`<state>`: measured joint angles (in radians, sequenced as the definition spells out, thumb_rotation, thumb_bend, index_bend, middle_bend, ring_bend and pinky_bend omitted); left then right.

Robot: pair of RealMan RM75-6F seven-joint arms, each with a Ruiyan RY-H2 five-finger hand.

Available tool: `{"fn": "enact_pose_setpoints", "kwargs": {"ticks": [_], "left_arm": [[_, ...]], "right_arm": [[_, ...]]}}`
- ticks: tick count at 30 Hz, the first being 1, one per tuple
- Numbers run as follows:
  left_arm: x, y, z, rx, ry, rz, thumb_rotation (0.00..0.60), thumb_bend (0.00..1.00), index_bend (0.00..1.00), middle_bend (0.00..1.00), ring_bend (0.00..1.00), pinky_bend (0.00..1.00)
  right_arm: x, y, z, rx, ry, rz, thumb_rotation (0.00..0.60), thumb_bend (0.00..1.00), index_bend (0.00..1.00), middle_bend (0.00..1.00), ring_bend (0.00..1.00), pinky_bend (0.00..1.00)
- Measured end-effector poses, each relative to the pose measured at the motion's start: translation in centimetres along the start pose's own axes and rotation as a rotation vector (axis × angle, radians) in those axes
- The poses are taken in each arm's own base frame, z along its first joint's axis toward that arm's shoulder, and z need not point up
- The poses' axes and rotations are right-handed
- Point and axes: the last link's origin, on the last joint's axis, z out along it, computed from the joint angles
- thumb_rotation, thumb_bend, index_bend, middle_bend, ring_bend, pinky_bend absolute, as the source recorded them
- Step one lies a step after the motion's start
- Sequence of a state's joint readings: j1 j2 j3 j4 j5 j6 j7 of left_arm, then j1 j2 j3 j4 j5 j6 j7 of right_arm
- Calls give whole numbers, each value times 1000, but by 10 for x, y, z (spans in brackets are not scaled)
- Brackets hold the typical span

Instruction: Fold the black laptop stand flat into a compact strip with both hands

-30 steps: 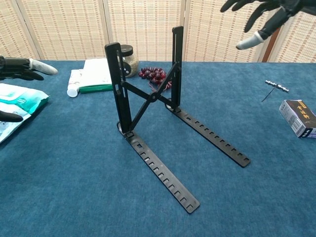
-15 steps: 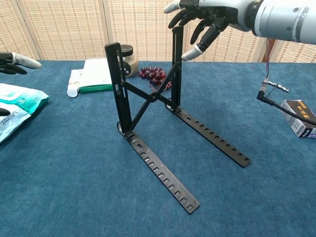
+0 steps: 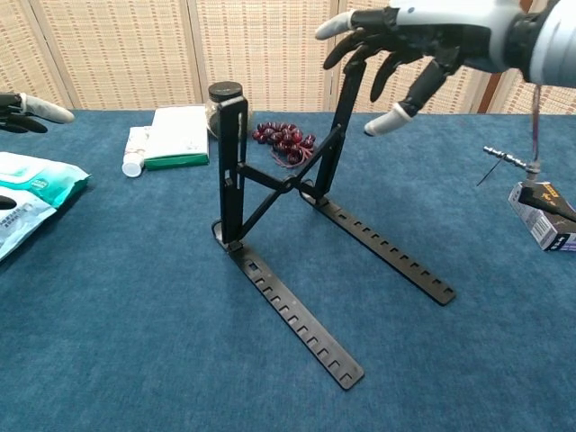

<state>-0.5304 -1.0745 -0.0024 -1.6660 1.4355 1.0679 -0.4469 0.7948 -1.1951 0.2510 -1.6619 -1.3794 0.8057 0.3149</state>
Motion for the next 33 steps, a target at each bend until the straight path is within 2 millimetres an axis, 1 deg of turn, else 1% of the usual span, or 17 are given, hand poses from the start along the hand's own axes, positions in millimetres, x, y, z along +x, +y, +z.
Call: {"fn": "enact_pose_setpoints", "kwargs": {"ticks": [5, 8, 11, 16, 21, 24, 27, 29, 30, 33], "left_arm": [[4, -1, 4, 3, 5, 22, 600, 147, 119, 96, 99, 0], [4, 0, 7, 3, 5, 30, 600, 147, 120, 96, 99, 0], [4, 0, 9, 3, 7, 35, 600, 147, 120, 96, 99, 0], [4, -1, 10, 5, 8, 53, 600, 147, 119, 96, 99, 0], [3, -3, 17, -2, 7, 140, 600, 147, 119, 96, 99, 0], [0, -3, 25, -14, 10, 224, 600, 147, 116, 96, 98, 0], [-8, 1, 36, -40, 4, 278, 600, 147, 109, 96, 98, 0], [-14, 5, 43, -60, -2, 295, 600, 147, 106, 96, 98, 0], [-16, 7, 46, -68, -4, 301, 600, 147, 103, 96, 98, 0], [-24, 13, 54, -94, -13, 305, 600, 146, 99, 96, 98, 0]], "right_arm": [[12, 4, -40, 9, 33, -10, 600, 0, 0, 189, 176, 361], [18, 8, -61, -9, 39, -15, 600, 0, 0, 189, 176, 389], [20, 15, -76, -40, 35, -5, 600, 0, 0, 189, 176, 390], [22, 20, -84, -29, 70, -64, 600, 0, 0, 189, 176, 390], [16, 24, -88, -11, 65, -239, 600, 0, 0, 177, 179, 397], [8, 26, -87, 20, 68, -387, 600, 0, 0, 126, 125, 395], [-2, 29, -85, 55, 74, -546, 600, 0, 0, 57, 58, 350], [-12, 32, -84, 80, 76, -647, 600, 0, 0, 17, 14, 301], [-16, 33, -83, 89, 76, -684, 600, 0, 0, 9, 6, 283], [-34, 36, -79, 118, 73, -776, 600, 0, 0, 0, 0, 186]]}}
